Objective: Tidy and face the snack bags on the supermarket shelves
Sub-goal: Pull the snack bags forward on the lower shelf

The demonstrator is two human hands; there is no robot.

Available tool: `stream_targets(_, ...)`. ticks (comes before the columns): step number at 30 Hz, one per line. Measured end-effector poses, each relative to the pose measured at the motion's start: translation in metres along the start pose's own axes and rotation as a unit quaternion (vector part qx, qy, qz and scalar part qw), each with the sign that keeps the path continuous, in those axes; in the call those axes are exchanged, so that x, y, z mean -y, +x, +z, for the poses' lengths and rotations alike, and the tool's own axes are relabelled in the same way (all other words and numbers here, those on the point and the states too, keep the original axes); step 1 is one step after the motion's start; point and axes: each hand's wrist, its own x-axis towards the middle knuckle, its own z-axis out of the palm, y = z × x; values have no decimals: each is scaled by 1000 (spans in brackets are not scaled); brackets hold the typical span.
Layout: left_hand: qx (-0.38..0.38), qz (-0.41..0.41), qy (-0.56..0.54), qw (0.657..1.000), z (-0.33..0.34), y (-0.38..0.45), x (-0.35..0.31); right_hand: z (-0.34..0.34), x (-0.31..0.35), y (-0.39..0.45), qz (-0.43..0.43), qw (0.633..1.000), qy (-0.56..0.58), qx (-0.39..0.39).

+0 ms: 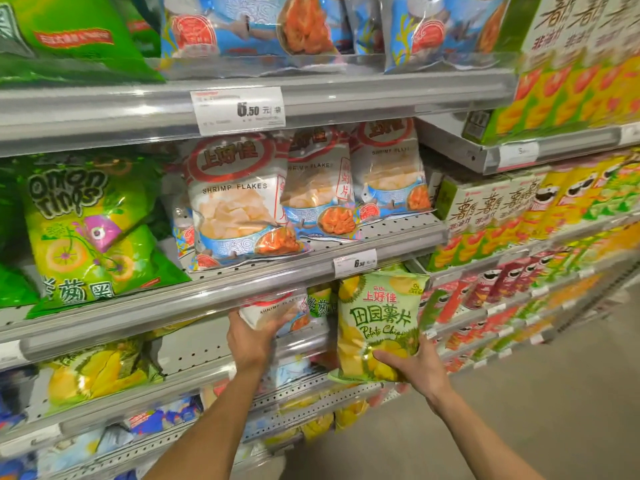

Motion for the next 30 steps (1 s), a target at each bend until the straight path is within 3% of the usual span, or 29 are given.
stream_targets(6,88,-60,-101,989,5,7,7,-3,0,-3,6,1000,8,17)
stream_targets(12,146,41,-8,988,-17,0,3,17,13,-19,-9,999,3,36)
stream_targets(16,131,94,19,987,-48,-9,15,51,21,-36,-13,998,2,68)
stream_targets(21,41,140,140,979,-110,-16,49,107,28,-60,-26,990,-7,138)
stream_targets(25,-59,176,244,952,-166,-23,84,160,34,-75,-28,978,-26,206)
stream_targets(30,12,151,426,892,-229,-19,112,229,57,-79,-36,968,-39,244)
